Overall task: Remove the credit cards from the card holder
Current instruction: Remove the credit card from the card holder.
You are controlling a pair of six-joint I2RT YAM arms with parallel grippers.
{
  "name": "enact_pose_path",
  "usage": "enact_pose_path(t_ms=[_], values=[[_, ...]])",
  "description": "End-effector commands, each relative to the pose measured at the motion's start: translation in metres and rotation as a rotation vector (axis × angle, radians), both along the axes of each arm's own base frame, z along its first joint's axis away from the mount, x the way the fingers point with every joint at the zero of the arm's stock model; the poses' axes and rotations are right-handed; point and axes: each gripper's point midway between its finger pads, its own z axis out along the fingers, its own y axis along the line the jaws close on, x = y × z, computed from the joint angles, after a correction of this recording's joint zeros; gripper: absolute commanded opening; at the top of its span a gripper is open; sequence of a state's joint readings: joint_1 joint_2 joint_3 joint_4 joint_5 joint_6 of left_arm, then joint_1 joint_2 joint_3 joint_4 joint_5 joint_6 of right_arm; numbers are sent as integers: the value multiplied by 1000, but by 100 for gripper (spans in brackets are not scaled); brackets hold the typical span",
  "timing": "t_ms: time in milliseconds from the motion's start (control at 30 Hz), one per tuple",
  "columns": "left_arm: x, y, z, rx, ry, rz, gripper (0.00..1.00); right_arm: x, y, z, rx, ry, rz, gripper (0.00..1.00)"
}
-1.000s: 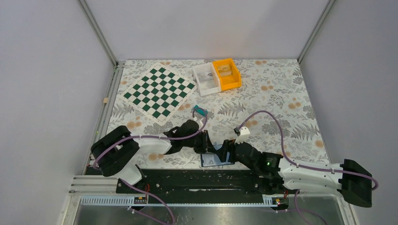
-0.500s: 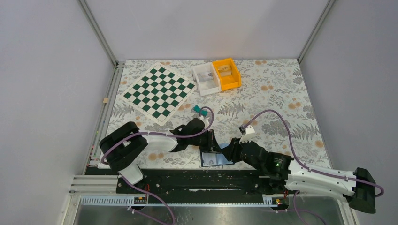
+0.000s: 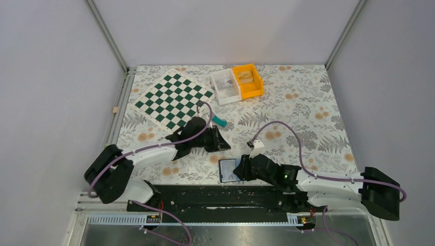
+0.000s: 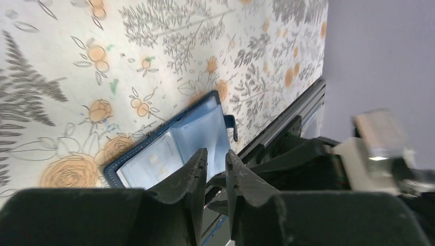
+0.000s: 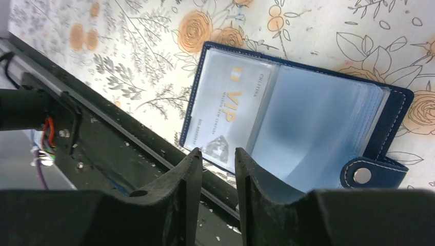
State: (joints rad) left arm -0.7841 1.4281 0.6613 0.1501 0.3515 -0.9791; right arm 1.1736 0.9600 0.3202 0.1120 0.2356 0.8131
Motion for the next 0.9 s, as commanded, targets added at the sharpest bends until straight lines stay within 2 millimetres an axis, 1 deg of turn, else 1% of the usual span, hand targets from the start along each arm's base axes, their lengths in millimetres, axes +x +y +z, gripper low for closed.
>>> enact_pose_path(t_ms=[0,67,133,233,267,333,433,500,567,633,733,867], values=[[5,30,4,67,-58,46,21,7,13,2,7,-1,-16,41],[0,38,-1,78,-45,50,24,11,-3,-13,-83,10,-69,44],[-5,46,-7,83,-34,60,28,13,-17,-25,-140,19,-112,45],[-10,60,-18,95,-15,83,31,13,-31,-31,-185,27,-145,45],[-11,63,-19,96,-11,91,32,13,-31,-29,-189,25,-142,46],[-11,68,-19,91,-7,101,36,14,-25,-16,-186,10,-119,48],[-6,74,-14,88,-18,118,41,19,-12,10,-186,-6,-95,51],[-2,80,-10,97,-28,131,45,21,-2,21,-187,4,-89,54],[2,88,-6,119,-43,151,50,22,8,28,-185,23,-93,60],[7,97,-2,147,-65,179,54,23,14,30,-207,39,-107,64],[13,112,5,188,-113,233,55,22,19,24,-250,61,-124,71],[14,131,6,226,-165,291,58,20,26,13,-305,82,-121,73]])
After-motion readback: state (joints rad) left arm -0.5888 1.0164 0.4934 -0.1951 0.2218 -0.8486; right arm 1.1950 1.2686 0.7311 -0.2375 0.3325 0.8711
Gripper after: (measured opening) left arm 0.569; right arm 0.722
